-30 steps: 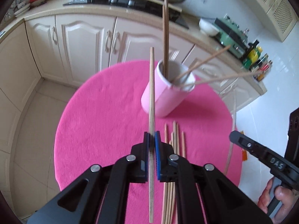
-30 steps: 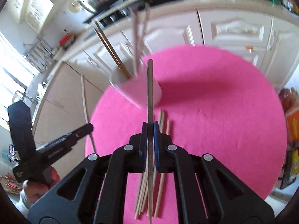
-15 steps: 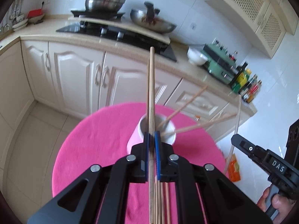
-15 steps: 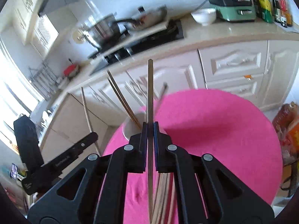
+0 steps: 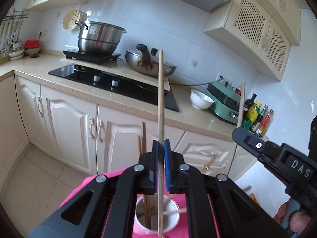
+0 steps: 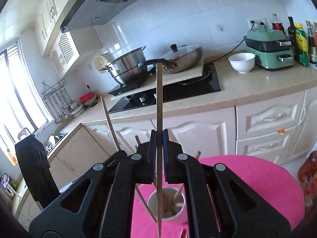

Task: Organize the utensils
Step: 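Lift both held chopsticks over the pink cup and drop them in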

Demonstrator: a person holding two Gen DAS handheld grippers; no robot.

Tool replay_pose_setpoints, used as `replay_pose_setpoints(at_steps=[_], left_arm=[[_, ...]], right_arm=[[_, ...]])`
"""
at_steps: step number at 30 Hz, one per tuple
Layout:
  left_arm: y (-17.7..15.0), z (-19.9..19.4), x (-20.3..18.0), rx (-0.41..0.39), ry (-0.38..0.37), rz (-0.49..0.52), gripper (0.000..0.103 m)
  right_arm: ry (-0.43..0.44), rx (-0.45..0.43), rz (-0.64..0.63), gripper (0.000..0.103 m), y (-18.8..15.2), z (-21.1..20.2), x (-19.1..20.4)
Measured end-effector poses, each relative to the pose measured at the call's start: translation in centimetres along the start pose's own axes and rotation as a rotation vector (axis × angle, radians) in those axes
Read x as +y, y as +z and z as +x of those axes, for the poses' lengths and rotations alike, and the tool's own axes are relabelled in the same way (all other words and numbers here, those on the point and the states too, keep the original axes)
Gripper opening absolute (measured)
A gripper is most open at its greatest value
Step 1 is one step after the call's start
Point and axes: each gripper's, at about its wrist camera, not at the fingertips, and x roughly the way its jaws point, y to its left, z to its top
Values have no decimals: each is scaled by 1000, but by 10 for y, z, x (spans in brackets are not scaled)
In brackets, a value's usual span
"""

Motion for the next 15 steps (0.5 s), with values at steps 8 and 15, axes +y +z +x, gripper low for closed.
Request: replay_pose_setpoints(at_steps=[8,15], left_arm=[[-4,22,8,-42,7,-25,6],[-3,23,3,-65,-24,-14,6]], right_arm=[[-17,-50,-16,7,1,22,-3],[-20,-39,-48,7,-8,35,-3]])
